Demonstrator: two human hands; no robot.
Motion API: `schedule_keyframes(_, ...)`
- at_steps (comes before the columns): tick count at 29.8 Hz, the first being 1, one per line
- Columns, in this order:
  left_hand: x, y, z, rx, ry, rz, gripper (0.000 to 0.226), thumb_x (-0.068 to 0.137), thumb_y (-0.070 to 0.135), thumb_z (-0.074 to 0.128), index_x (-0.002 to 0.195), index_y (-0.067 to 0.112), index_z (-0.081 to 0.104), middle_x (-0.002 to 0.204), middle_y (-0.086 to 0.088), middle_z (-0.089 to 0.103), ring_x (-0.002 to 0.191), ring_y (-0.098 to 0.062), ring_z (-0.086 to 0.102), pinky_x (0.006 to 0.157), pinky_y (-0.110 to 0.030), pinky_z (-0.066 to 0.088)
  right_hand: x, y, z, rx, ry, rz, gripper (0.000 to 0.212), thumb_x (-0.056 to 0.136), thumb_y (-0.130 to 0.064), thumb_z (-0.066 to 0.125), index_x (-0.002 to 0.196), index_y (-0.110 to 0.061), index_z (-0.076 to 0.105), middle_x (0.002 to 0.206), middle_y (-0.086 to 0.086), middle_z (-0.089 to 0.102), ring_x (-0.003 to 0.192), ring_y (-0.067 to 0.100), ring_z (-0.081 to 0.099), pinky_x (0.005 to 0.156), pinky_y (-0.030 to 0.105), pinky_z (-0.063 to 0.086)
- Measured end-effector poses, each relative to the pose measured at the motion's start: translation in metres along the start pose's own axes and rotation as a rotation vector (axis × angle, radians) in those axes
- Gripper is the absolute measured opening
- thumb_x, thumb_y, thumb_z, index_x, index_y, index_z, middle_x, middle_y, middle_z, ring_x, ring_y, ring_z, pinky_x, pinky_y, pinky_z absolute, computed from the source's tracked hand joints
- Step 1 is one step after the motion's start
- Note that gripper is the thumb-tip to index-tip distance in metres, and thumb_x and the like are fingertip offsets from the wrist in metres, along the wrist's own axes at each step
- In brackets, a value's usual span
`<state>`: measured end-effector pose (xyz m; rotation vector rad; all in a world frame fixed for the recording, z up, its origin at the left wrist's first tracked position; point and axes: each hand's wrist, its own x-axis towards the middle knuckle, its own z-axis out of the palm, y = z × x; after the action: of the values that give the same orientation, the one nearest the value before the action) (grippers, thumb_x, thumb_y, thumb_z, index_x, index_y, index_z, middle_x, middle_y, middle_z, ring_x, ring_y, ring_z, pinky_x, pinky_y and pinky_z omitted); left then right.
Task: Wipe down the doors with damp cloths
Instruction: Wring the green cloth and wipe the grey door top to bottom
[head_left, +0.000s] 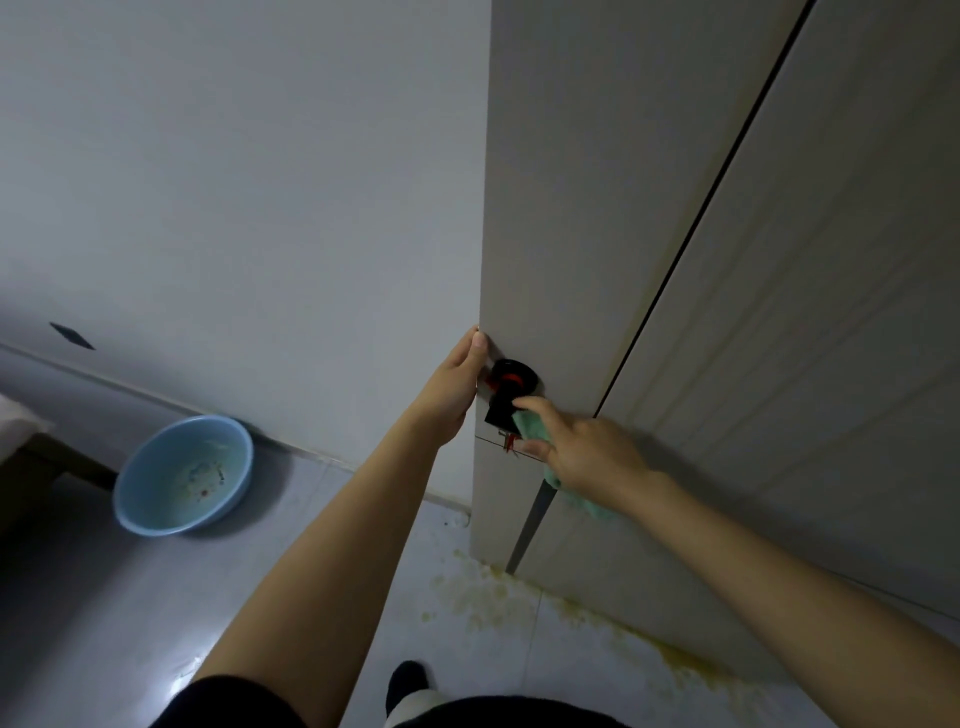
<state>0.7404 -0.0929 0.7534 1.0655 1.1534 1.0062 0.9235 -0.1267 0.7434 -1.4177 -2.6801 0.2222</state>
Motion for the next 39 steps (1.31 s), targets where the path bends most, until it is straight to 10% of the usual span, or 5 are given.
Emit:
schedule_keyframes(13, 0.005, -0.006, -0.011, 0.054, -0.024, 0.044, 0.028, 0.101, 0.044, 0.031, 0.117, 0.043, 0.055, 0.115, 0.023, 0.063, 0.111, 0.004, 0.056, 0.087, -0.016, 0.043, -0.012, -0.002, 0.01, 0.001, 0.11, 0.287, 0.045, 0.088, -0.061, 0.005, 0.082, -0.024, 0.03, 0.053, -0.012, 0.035, 0.045, 0.015, 0.039, 0.043, 0.025, 0.016)
schedule_keyframes(24, 0.03, -0.006, -0.045, 0.019, -0.387, 0.079, 0.056, 0.092, 0.062, 0.036, 0.141, 0.035, 0.041, 0.142, 0.015, 0.047, 0.134, -0.006, 0.039, 0.11, -0.032, 0.031, 0.032, -0.064, 0.025, -0.159, 0.31, 0.623, 0.067, 0.095, -0.05, 0.003, 0.099, -0.017, 0.061, 0.081, 0.004, 0.066, 0.069, 0.022, 0.058, 0.057, 0.028, 0.034)
schedule_keyframes(33, 0.037, 0.007, -0.055, 0.071, -0.518, 0.055, 0.047, 0.08, 0.062, 0.041, 0.112, 0.028, 0.042, 0.112, 0.012, 0.048, 0.101, 0.004, 0.048, 0.083, -0.015, 0.038, 0.043, -0.09, 0.024, -0.167, 0.31, 0.937, 0.057, 0.102, -0.042, 0.019, 0.092, -0.012, 0.066, 0.087, 0.008, 0.067, 0.087, 0.027, 0.057, 0.077, 0.034, 0.027)
schedule_keyframes(39, -0.025, -0.016, -0.061, 0.078, -0.538, 0.136, 0.039, 0.088, 0.051, 0.045, 0.108, 0.018, 0.038, 0.102, 0.003, 0.044, 0.089, -0.003, 0.047, 0.08, -0.01, 0.042, -0.011, -0.139, 0.034, -0.21, 0.538, 0.934, 0.053, 0.096, -0.037, 0.026, 0.075, -0.008, 0.065, 0.065, 0.007, 0.063, 0.064, 0.026, 0.056, 0.066, 0.035, 0.023)
